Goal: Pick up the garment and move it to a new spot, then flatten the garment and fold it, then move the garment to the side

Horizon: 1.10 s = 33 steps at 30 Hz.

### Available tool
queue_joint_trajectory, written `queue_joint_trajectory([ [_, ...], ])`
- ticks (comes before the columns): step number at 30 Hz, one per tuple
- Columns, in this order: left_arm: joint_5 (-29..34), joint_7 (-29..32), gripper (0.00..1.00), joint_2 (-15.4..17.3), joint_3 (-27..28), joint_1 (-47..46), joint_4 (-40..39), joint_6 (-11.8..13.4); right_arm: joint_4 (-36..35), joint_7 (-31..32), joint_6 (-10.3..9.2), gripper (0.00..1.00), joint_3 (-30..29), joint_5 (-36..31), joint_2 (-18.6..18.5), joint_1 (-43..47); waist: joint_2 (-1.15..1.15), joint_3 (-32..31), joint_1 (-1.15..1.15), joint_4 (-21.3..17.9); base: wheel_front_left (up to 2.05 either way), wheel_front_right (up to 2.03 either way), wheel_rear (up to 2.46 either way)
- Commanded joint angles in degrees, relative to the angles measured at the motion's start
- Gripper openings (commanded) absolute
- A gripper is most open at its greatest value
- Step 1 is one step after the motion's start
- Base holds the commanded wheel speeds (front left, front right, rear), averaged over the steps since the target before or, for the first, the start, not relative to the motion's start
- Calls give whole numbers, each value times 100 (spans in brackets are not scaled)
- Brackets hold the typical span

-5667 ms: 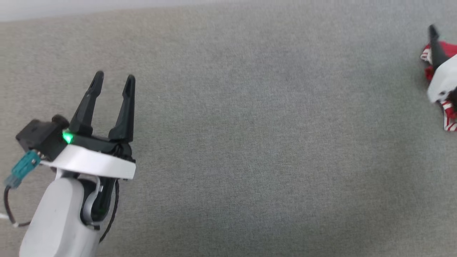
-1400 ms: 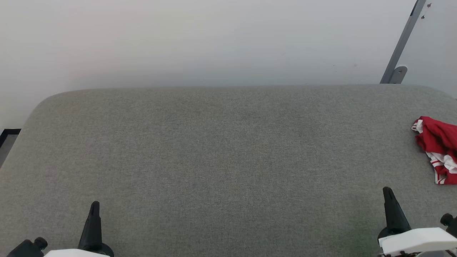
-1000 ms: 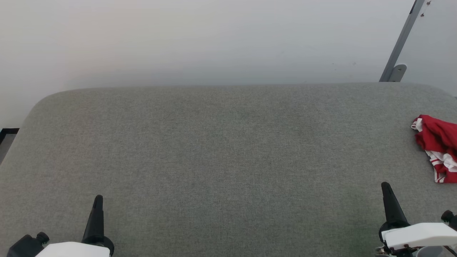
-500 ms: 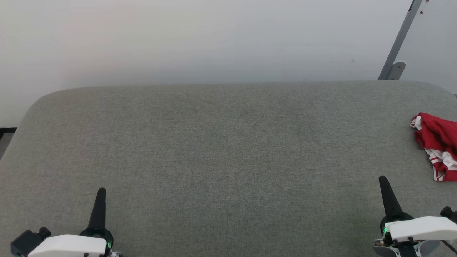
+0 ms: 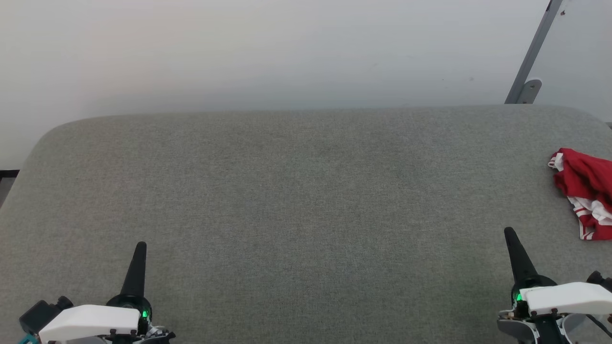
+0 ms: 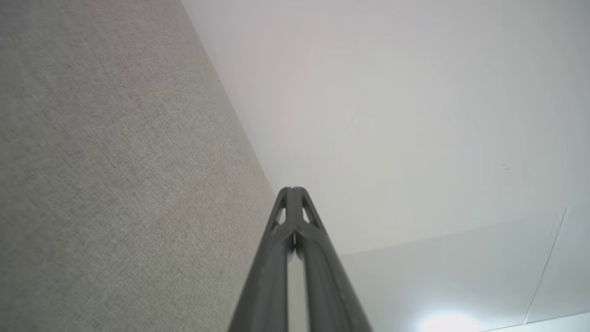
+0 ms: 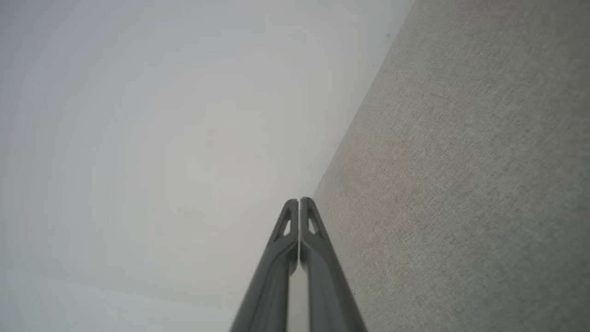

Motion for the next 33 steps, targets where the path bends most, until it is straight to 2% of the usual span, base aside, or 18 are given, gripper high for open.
queue_joint_trajectory([
  [1, -164, 36, 0, 6, 28, -135, -13, -21, -24, 46, 1, 0, -17, 141, 5, -112, 0, 4, 0, -3, 0, 0, 0],
  [33, -1282, 406, 0, -131, 76, -473, 158, -29, 3, 414, 0, 0, -68, 1392, 110, -320, 0, 92, 0, -67, 0, 0, 0],
])
